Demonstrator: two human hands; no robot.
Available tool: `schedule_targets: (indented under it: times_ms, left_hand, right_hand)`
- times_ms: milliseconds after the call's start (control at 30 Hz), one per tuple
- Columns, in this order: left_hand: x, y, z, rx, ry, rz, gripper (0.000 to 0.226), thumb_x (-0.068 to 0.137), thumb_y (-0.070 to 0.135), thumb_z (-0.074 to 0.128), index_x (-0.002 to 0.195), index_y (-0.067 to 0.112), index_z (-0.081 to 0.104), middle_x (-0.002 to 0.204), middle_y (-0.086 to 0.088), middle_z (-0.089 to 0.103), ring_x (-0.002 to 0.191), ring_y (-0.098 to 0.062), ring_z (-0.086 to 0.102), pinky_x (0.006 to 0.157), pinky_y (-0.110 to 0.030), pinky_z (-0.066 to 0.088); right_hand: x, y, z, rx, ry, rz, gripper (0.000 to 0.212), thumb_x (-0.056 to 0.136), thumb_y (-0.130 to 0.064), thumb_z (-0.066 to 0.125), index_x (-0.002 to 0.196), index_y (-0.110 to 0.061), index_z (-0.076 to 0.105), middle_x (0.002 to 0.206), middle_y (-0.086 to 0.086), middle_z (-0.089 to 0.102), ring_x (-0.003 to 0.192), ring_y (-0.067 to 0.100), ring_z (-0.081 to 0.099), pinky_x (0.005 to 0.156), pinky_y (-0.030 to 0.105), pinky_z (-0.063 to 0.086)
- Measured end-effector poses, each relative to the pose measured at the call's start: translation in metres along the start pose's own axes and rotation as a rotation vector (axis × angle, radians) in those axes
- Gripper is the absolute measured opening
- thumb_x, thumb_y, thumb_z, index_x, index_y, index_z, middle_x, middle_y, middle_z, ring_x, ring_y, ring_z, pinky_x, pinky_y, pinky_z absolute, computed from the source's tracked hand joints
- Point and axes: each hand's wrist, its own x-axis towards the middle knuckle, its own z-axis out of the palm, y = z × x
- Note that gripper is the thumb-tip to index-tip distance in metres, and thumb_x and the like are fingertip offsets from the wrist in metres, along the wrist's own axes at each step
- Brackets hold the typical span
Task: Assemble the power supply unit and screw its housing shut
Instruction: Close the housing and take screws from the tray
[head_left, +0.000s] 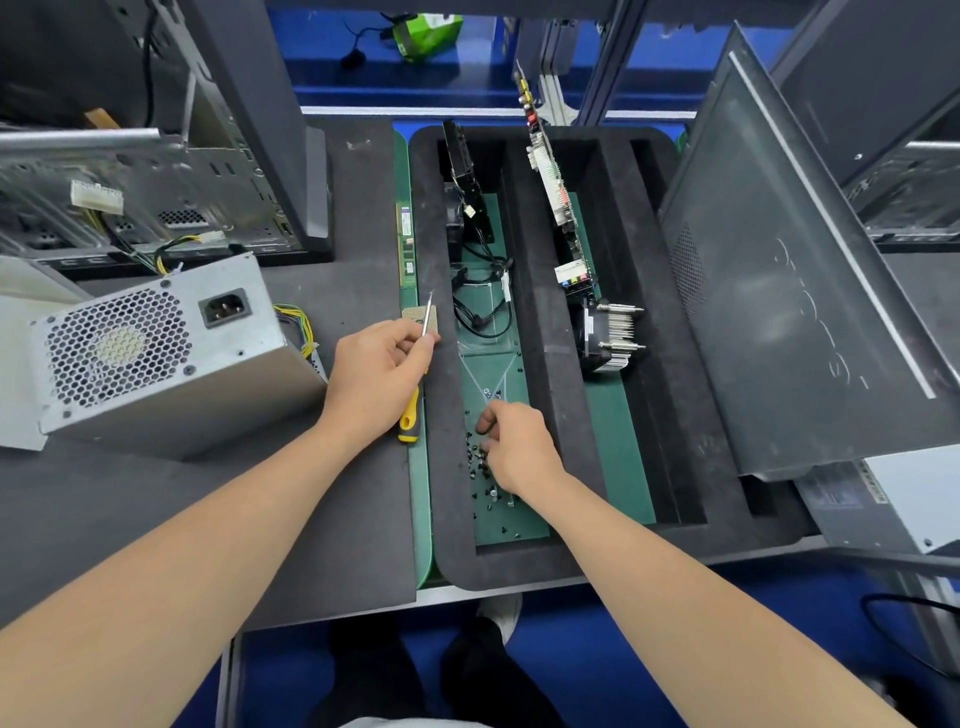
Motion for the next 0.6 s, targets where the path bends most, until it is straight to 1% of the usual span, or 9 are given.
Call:
schedule_targets:
  times_ms: [33,100,200,300,400,500,600]
  left_hand:
    - [0.0000,-0.0002,0.0001,-0.003,-0.002,-0.001,0.024,0.100,0.029,0.063,0.091,0.012,0.076,0.075,-0.005,0.068,0.073,-0.022,0.061,0.074,-0.041,0.054]
    - [0.0001,-0.0003,0.0005,-0.007,0.000,-0.003,0.022,0.100,0.028,0.063,0.091,0.014,0.077,0.074,-0.004,0.067,0.071,-0.019,0.060,0.072,-0.036,0.052]
    - [0.0003,-0.0007,0.0013,-0.002,0.008,-0.003,0.019,0.100,0.027,0.065,0.090,0.017,0.077,0.072,-0.001,0.065,0.068,-0.013,0.057,0.068,-0.026,0.047]
    - [0.0003,-0.0012,0.0014,-0.005,0.012,-0.004,0.017,0.100,0.027,0.066,0.092,0.019,0.078,0.071,0.000,0.065,0.067,-0.010,0.054,0.067,-0.022,0.045]
    - [0.0008,-0.0016,0.0018,-0.002,0.014,0.007,0.019,0.100,0.028,0.066,0.089,0.017,0.077,0.070,-0.001,0.064,0.067,-0.012,0.054,0.066,-0.025,0.045]
    - [0.0008,-0.0024,0.0022,-0.002,0.016,0.009,0.019,0.100,0.029,0.066,0.089,0.017,0.077,0.070,0.000,0.064,0.066,-0.010,0.054,0.065,-0.023,0.045]
    - [0.0009,-0.0028,0.0016,0.008,0.016,0.012,0.020,0.100,0.030,0.065,0.089,0.018,0.077,0.070,0.002,0.064,0.066,-0.008,0.053,0.064,-0.020,0.043]
  right_hand:
    - [-0.0005,-0.0001,-0.0008,-0.002,0.000,0.002,0.035,0.090,0.015,0.052,0.110,-0.011,0.064,0.108,0.009,0.056,0.087,0.025,0.054,0.076,0.034,0.049]
    - [-0.0009,0.0013,-0.0021,-0.025,0.012,-0.013,0.041,0.087,0.017,0.053,0.114,-0.012,0.060,0.109,0.005,0.050,0.089,0.022,0.051,0.076,0.032,0.044]
    - [-0.0019,0.0025,-0.0021,-0.046,0.014,-0.018,0.039,0.087,0.016,0.054,0.113,-0.013,0.057,0.115,0.005,0.047,0.091,0.021,0.052,0.079,0.031,0.046]
    - [-0.0017,0.0026,-0.0004,-0.069,0.000,-0.006,0.034,0.092,0.010,0.058,0.116,-0.013,0.058,0.119,0.005,0.046,0.094,0.023,0.054,0.081,0.031,0.047]
    - [-0.0012,0.0029,0.0010,-0.086,-0.006,-0.004,0.032,0.094,0.008,0.058,0.119,-0.012,0.061,0.122,0.007,0.051,0.099,0.024,0.056,0.080,0.030,0.046]
    - [-0.0031,0.0023,0.0035,-0.066,0.036,-0.016,0.031,0.096,0.009,0.050,0.115,-0.012,0.064,0.116,0.008,0.060,0.097,0.027,0.062,0.073,0.030,0.049]
    - [-0.0040,0.0036,0.0044,0.024,0.071,-0.017,0.033,0.098,0.008,0.045,0.113,-0.013,0.065,0.107,0.009,0.066,0.089,0.026,0.064,0.067,0.027,0.048]
